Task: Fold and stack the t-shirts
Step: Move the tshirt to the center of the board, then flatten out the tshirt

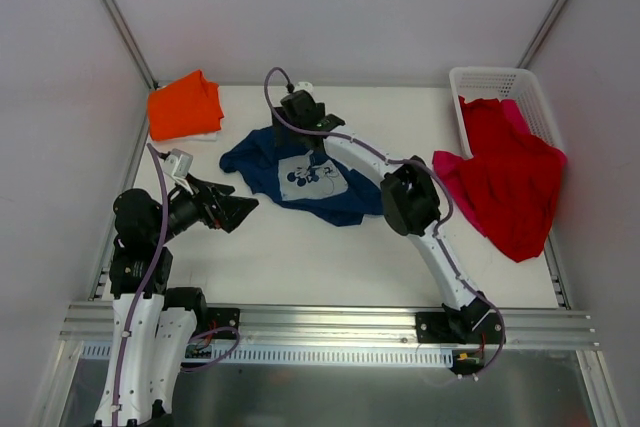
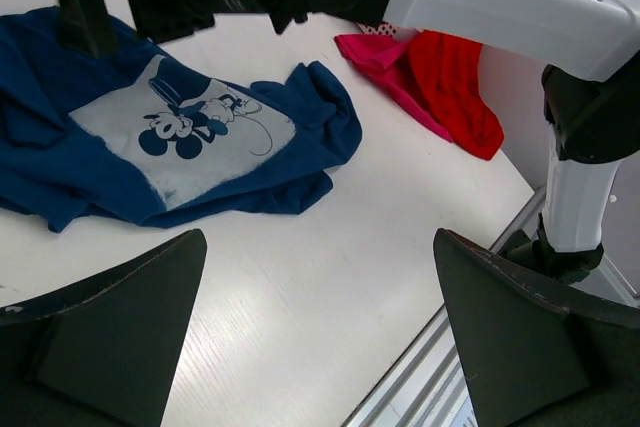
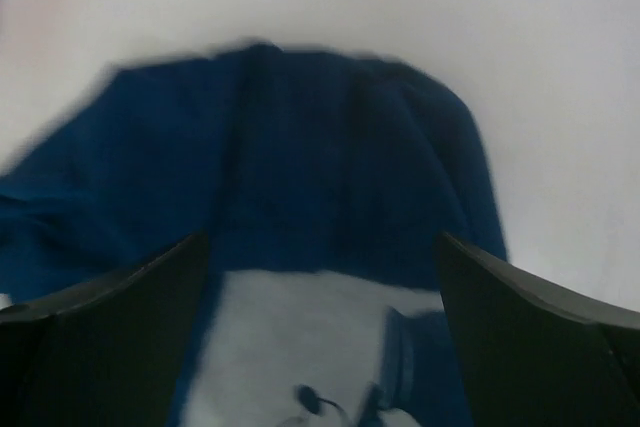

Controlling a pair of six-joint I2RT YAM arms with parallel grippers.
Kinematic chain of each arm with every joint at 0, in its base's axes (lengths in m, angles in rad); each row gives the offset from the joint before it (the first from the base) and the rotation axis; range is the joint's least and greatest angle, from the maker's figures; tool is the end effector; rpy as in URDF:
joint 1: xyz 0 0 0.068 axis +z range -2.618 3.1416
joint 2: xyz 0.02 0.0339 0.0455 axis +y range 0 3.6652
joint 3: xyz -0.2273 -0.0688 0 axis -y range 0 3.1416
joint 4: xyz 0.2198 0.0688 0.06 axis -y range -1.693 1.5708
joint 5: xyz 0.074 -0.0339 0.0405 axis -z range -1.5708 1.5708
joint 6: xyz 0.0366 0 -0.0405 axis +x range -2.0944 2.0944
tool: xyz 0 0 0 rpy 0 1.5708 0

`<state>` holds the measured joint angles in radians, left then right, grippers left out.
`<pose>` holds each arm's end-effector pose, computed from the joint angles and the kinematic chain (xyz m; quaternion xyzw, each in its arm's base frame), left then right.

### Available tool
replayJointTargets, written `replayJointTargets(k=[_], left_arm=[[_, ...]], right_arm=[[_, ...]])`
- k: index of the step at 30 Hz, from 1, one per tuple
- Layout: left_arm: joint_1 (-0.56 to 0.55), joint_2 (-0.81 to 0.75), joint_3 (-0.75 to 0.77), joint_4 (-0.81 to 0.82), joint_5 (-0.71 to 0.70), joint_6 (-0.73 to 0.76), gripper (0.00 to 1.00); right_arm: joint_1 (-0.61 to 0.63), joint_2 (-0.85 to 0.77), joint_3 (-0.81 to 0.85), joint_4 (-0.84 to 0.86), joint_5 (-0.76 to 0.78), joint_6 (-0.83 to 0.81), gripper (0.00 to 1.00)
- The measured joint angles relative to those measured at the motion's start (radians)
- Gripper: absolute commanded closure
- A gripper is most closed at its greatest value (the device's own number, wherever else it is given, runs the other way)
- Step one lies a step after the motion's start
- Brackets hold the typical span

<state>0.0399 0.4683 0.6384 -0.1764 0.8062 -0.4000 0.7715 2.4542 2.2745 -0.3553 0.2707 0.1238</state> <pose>0.1239 -0.0215 0.3118 0.1275 0.6971 -0.3899 0.5881 0.3772 0.3532 0.2218 -0.2106 0.8374 0.1066 0.4929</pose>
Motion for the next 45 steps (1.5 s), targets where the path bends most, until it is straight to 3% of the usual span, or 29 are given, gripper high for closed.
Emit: replayJointTargets(k=[4, 8, 16, 21, 24, 29, 32, 45], left_arm=[[0.0, 0.0, 0.0, 0.0, -0.003, 0.0, 0.01], [0.0, 0.005, 0.0, 0.0, -0.004, 0.0, 0.01], [-0.009, 0.116, 0.0, -0.001, -0.003, 0.0, 0.01], [-0.03, 0.178, 0.0, -0.014, -0.005, 0.0, 0.01], [-0.056, 0.172, 0.0, -0.016, -0.008, 0.001, 0.01], [-0.08, 0.163, 0.0, -0.025, -0.017, 0.008, 0.01], [-0.089, 0.156, 0.0, -0.034, -0.033, 0.019, 0.01], [-0.093, 0.142, 0.0, -0.056, -0.071, 0.045, 0.01]], right_arm=[[-0.022, -0.094, -0.279, 0.025, 0.091, -0.009, 0.0], [-0.002, -0.363, -0.626, 0.039, 0.178, 0.01, 0.01], [0.032, -0.922, -0.97, 0.035, 0.35, 0.041, 0.0], [0.013, -1.102, -1.179, 0.029, 0.429, 0.05, 0.01], [-0.044, -1.116, -1.257, 0.032, 0.388, 0.053, 0.0], [-0.287, -1.069, -1.332, 0.112, 0.127, 0.072, 0.01], [-0.363, -0.994, -1.32, 0.153, 0.023, 0.074, 0.0], [-0.377, -0.698, -1.119, 0.24, -0.161, 0.079, 0.03]])
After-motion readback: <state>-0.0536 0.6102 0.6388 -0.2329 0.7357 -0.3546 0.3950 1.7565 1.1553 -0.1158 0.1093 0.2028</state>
